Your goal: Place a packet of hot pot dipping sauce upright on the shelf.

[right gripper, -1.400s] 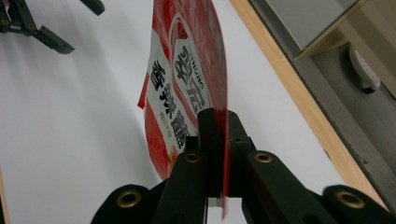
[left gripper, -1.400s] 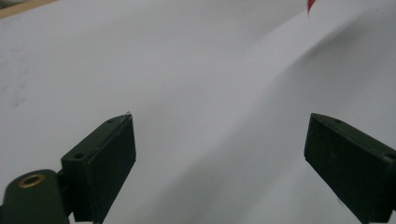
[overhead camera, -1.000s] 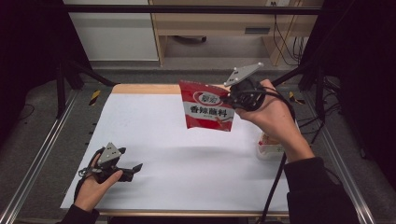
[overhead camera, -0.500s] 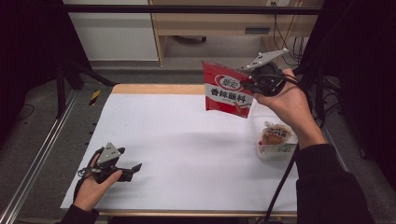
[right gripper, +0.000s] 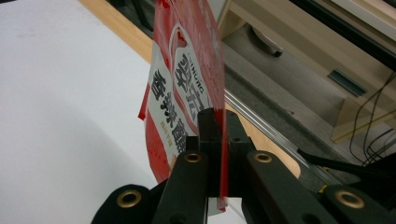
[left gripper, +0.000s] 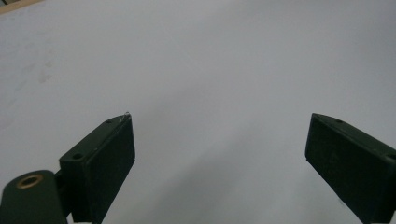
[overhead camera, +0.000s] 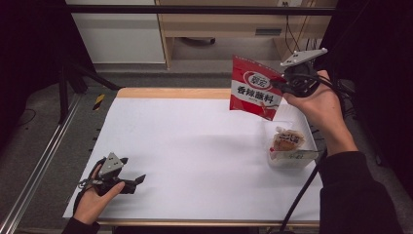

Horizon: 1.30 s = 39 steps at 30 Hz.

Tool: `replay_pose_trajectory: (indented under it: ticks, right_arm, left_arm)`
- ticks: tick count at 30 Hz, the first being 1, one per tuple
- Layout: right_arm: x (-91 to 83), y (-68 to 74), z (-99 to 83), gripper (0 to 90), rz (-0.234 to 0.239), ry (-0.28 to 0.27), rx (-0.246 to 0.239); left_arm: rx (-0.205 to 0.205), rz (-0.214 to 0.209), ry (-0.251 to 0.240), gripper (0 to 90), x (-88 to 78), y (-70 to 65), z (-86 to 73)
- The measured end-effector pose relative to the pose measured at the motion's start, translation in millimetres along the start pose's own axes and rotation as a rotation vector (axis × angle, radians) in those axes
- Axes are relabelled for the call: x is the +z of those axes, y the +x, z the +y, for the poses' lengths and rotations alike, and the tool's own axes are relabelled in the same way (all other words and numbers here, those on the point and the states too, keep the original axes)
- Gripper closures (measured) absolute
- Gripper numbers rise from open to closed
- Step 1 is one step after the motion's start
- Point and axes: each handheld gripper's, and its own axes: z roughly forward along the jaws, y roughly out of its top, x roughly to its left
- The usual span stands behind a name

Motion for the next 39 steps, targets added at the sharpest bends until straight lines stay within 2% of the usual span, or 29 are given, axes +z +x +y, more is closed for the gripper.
replay_pose_trajectory:
  ticks: [3,11,17,24,32,39]
  right_arm:
    - [-1.6,-7.7,-5.4,90.0,-0.022,-0.017,0.028]
    - [-2.4,-20.8,-15.2,90.0,-0.063,-0.017,0.068]
    - [-4.7,-32.3,-28.9,90.0,-0.092,-0.009,0.114]
    - [-3.3,-41.4,-43.6,89.9,-0.104,0.01,0.138]
    - [2.0,-51.5,-71.0,90.0,-0.117,0.036,0.191]
    - [-4.7,-59.1,-83.8,90.0,-0.125,0.047,0.22]
  left_arm:
    - [0.005,0.001,0.007,8.1,1.6,-0.8,-0.8]
    - [0.01,-0.005,0.013,7.8,3.3,-1.6,-1.1]
    - [0.013,-0.004,0.016,7.8,2.4,1.3,-1.0]
    - [0.015,-0.005,0.016,7.8,2.3,1.0,-0.9]
    - [0.01,-0.004,0.021,7.8,3.2,1.8,-1.5]
    - [0.009,-0.003,0.017,7.9,2.6,2.1,-1.3]
